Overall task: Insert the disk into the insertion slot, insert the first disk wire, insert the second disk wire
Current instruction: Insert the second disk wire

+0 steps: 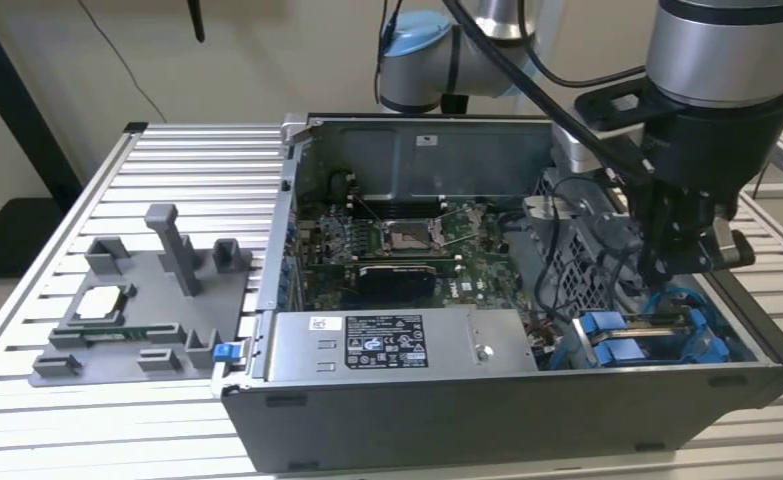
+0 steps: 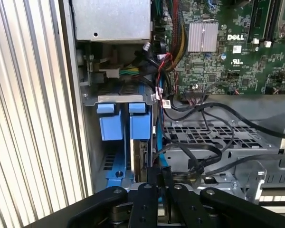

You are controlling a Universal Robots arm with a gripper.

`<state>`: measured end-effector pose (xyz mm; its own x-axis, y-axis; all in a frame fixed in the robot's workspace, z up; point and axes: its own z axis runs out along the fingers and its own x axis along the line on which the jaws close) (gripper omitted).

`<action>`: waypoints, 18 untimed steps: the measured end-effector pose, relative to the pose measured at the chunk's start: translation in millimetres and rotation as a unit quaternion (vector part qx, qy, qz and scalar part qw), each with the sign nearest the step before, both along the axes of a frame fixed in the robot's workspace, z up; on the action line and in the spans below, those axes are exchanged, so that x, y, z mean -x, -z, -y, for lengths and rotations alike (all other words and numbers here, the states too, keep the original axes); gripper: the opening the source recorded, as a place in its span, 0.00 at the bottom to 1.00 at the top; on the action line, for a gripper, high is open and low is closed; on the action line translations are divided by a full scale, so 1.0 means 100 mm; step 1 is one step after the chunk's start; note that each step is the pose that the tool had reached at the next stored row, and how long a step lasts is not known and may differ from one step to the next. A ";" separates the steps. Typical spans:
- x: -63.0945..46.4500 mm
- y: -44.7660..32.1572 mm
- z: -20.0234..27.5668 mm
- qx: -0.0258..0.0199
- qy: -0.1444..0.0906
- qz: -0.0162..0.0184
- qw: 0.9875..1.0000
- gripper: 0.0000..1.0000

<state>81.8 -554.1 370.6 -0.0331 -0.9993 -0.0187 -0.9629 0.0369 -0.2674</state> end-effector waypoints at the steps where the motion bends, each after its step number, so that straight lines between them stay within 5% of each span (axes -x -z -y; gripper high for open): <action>1: 0.01 0.007 0.001 0.002 0.000 0.000 1.000 0.00; 6: 0.12 0.033 0.003 0.008 0.000 0.000 1.000 0.00; 12: 0.13 0.038 0.004 0.010 0.000 0.000 1.000 0.00; 14: 0.12 0.043 0.005 0.010 0.000 -0.005 1.000 0.00; 18: 0.08 0.066 0.016 0.010 0.000 -0.019 1.000 0.00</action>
<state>73.9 -555.6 364.0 -0.0331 -0.9995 0.0023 -0.9724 0.0317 -0.2310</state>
